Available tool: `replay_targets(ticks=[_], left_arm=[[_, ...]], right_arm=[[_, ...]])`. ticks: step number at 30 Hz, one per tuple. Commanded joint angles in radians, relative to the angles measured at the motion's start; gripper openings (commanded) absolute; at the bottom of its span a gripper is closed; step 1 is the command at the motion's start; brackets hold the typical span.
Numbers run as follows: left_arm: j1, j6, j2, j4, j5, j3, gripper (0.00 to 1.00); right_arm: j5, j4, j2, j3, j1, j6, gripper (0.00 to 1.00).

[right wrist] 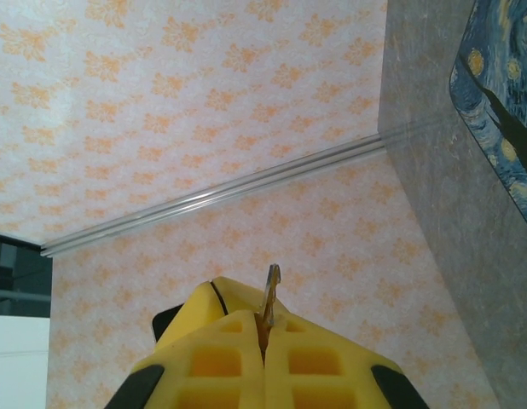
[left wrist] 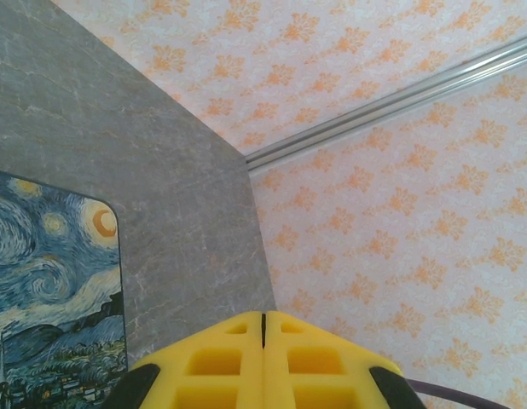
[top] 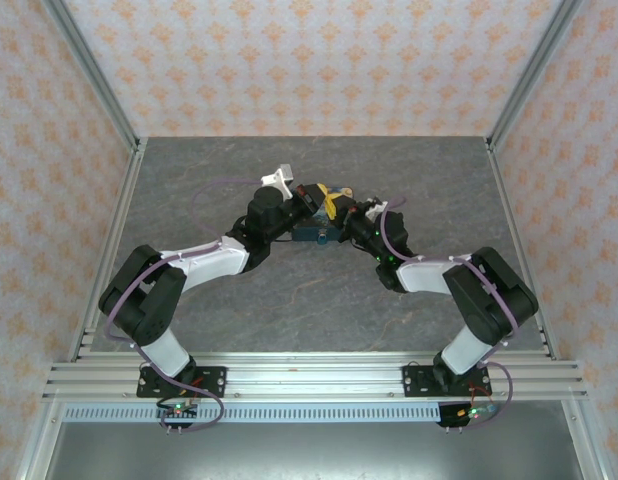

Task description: Unlock a padlock with a key

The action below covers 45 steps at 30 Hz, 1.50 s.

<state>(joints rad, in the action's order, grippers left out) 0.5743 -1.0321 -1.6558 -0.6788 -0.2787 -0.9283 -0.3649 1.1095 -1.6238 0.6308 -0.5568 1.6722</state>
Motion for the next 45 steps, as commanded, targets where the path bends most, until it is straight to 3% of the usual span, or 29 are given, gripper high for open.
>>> replay_targets(ticks=[1,2,3,5,6,8,12,16,20,36,45], left_arm=[[0.003,-0.016,-0.002,-0.029,0.021,-0.004,0.00],[0.003,-0.030,0.003,-0.011,0.032,-0.003,0.02],[0.002,-0.046,0.007,0.006,0.043,-0.003,0.14],[-0.006,-0.106,0.025,0.046,0.074,0.004,0.56],[-0.009,-0.137,0.034,0.059,0.085,0.013,0.64],[-0.022,-0.204,0.054,0.122,0.089,0.012,0.72],[-0.033,-0.291,0.078,0.244,0.051,0.002,0.75],[-0.033,-0.342,0.072,0.380,-0.013,-0.029,0.72],[-0.028,-0.418,0.046,0.282,-0.057,0.021,0.64],[0.009,-0.453,-0.033,0.196,-0.045,0.014,0.33],[0.015,-0.458,-0.042,0.183,-0.029,0.005,0.25]], right_arm=[[0.012,0.066,-0.012,0.016,-0.003,0.006,0.00],[0.016,0.061,-0.010,0.007,-0.004,0.004,0.00],[0.020,0.059,-0.009,-0.003,-0.003,0.001,0.00],[0.024,0.048,-0.002,-0.022,-0.004,-0.025,0.00],[0.026,0.036,0.002,-0.028,-0.003,-0.040,0.00],[0.025,0.002,0.011,-0.041,-0.004,-0.094,0.00],[0.024,-0.084,0.032,-0.058,-0.004,-0.195,0.00],[0.024,-0.149,0.048,-0.066,-0.006,-0.285,0.00],[0.025,-0.163,0.049,-0.063,-0.006,-0.321,0.00],[0.024,-0.165,0.035,-0.040,-0.019,-0.315,0.00],[0.029,-0.159,0.036,-0.049,-0.019,-0.310,0.00]])
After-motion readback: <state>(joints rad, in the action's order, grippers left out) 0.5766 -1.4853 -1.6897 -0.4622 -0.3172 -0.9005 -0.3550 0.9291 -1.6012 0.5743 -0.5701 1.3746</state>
